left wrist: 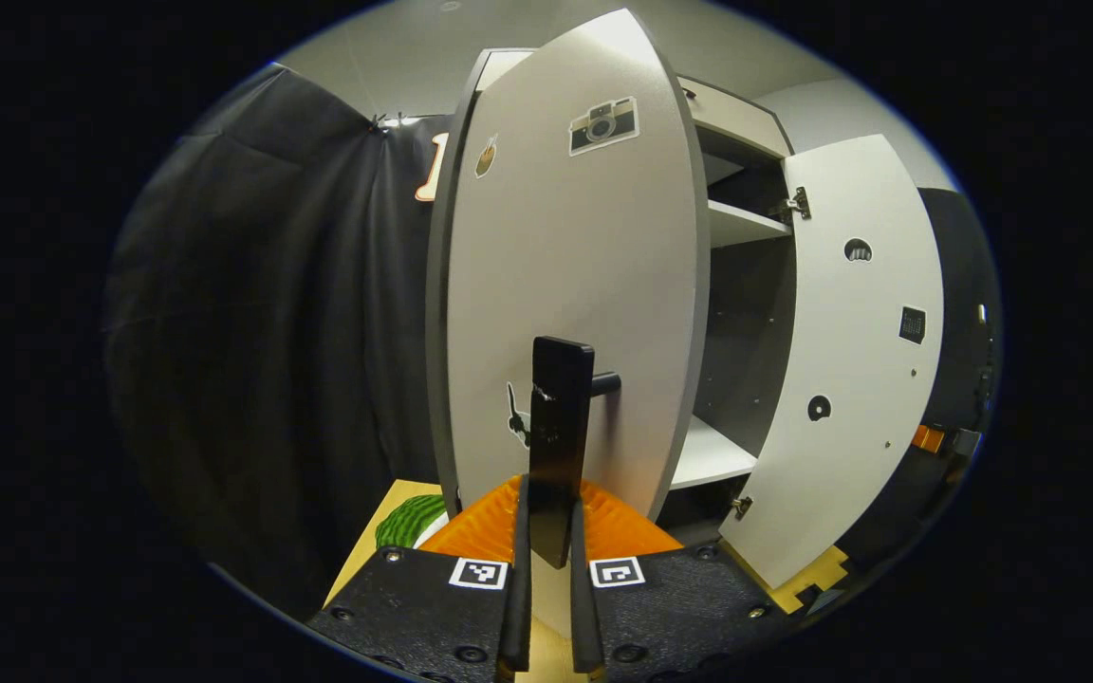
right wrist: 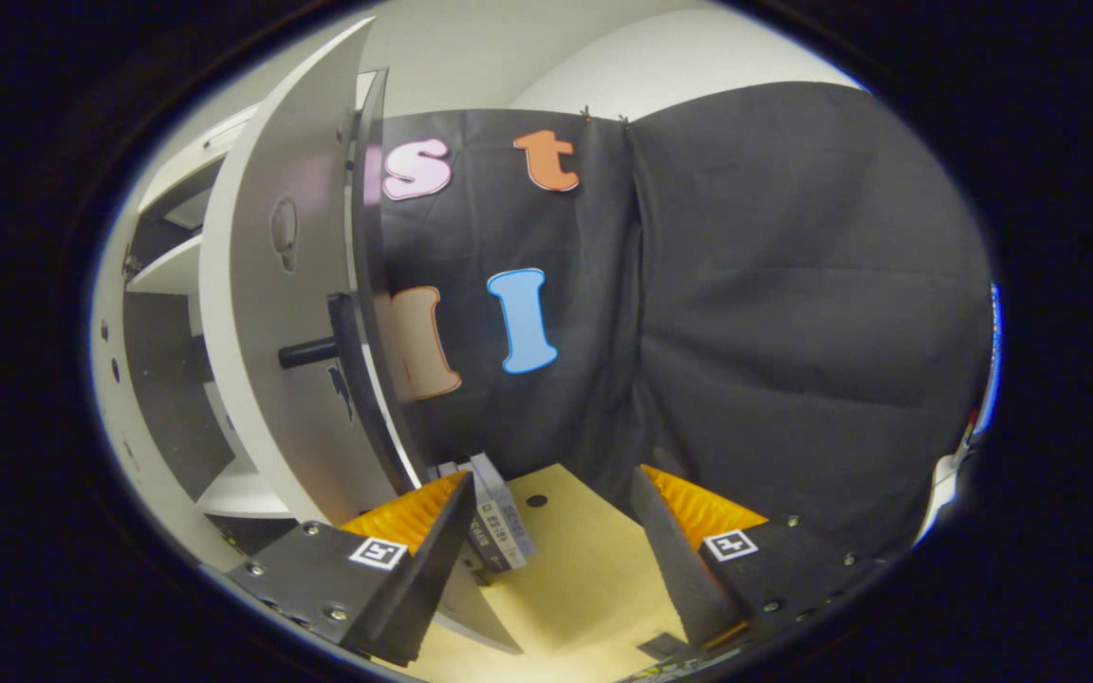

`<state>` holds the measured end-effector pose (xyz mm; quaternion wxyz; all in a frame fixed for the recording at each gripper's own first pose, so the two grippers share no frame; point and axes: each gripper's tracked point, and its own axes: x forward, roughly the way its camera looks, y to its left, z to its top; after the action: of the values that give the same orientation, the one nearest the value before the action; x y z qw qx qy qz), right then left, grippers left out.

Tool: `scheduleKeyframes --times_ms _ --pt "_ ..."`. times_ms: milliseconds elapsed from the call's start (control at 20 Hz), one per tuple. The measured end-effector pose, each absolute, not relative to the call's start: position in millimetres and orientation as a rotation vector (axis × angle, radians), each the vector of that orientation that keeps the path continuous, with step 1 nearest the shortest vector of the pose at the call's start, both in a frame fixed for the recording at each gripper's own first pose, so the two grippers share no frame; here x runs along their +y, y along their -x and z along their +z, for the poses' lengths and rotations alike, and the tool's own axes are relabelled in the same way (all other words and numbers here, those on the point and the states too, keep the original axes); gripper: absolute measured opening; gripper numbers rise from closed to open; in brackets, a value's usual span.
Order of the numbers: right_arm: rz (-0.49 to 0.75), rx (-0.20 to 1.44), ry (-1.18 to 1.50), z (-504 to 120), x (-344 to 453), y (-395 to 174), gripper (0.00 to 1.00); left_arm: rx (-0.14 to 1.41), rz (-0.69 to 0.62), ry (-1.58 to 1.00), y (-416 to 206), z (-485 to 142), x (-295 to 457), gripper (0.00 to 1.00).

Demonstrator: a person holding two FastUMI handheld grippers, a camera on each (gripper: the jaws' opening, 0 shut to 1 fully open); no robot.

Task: Open the right door of the double-door shoe cabinet with the right hand, and open the left door with the left hand.

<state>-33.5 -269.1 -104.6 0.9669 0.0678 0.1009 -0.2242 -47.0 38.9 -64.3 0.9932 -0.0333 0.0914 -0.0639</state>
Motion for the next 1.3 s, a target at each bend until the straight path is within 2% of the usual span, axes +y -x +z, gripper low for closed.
scheduleKeyframes --times_ms 300,650,750,1300 --pt "-0.462 0.203 -0.153 -107.3 -269.6 33.5 0.98 0.181 -0.077 0.042 52.4 -64.2 55.7 0.14" --pt "-0.466 0.204 -0.174 -109.7 -269.6 33.5 0.98 0.190 0.075 -0.016 60.7 -65.8 105.9 0.01" --pt "-0.463 0.203 -0.173 -109.9 -269.4 33.1 0.98 0.188 0.097 -0.028 64.0 -64.3 120.0 0.00" --pt "-0.468 0.199 -0.166 -109.2 -269.5 33.5 0.98 0.161 0.061 -0.009 65.4 -63.7 141.9 0.00"
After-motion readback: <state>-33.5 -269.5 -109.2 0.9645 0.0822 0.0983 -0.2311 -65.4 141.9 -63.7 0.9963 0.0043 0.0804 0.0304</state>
